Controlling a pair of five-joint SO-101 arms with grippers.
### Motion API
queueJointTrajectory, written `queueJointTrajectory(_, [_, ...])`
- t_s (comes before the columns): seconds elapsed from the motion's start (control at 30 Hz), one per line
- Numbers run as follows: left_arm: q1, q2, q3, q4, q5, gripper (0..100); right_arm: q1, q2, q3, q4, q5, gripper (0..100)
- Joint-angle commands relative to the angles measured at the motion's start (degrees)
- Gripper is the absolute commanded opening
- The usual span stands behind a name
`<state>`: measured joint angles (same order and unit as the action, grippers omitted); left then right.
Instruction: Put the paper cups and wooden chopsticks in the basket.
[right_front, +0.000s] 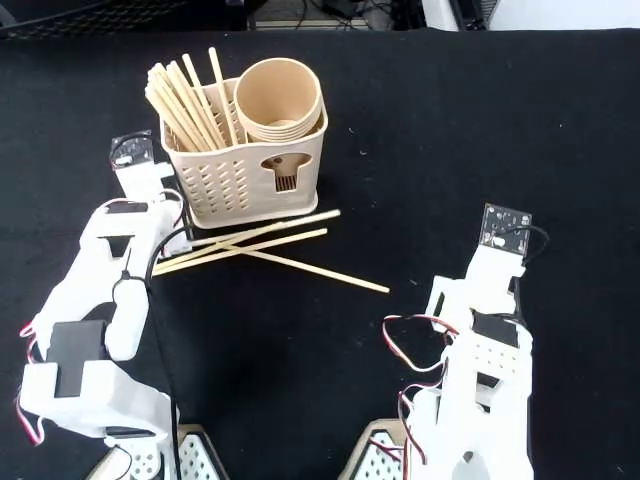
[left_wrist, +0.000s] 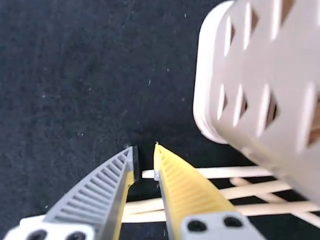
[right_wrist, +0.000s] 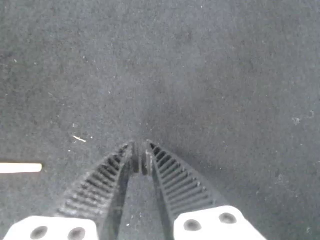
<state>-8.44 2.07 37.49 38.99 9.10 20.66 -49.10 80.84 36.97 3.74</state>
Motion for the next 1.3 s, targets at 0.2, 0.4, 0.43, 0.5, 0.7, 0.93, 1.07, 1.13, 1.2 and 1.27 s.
queueJointTrajectory(0.2, [0.57, -0.70, -1.01, 6.68, -0.70, 8, -0.88, -1.19, -0.13, -1.14, 0.70, 4.3])
queueJointTrajectory(0.4, [1.10, -0.70, -1.01, 11.60, -5.80, 8, -0.88, -1.19, -0.13, -1.14, 0.70, 4.3])
queueJointTrajectory(0.43, [1.63, -0.70, -1.01, 12.66, -8.00, 8, -0.88, -1.19, -0.13, -1.14, 0.70, 4.3])
queueJointTrajectory(0.5, [2.15, -0.70, -0.92, 15.03, -12.04, 8, -0.88, -1.19, -0.13, -1.14, 0.70, 4.3])
queueJointTrajectory(0.7, [2.24, -0.70, -0.92, 19.96, -21.10, 8, -0.88, -1.19, -0.13, -1.14, 0.70, 4.3])
queueJointTrajectory(0.93, [0.40, -0.70, -1.80, 17.85, -23.38, 8, -0.88, -1.19, -0.13, -1.14, 0.70, 4.3])
queueJointTrajectory(1.07, [-2.86, -0.70, -2.86, 14.15, -23.12, 8, -0.88, -1.19, -0.13, -1.14, 0.70, 4.3])
queueJointTrajectory(1.13, [-3.91, -0.70, -2.86, 13.10, -20.92, 8, -0.88, -1.19, -0.66, -1.14, 0.70, 4.3])
queueJointTrajectory(1.2, [-4.88, -0.70, -2.86, 13.01, -18.11, 8, -0.97, -1.19, -2.77, -0.35, 0.62, 4.3])
queueJointTrajectory(1.27, [-5.67, -0.70, -2.86, 12.92, -16.35, 8, -0.97, -0.92, -6.11, 2.11, 0.53, 4.3])
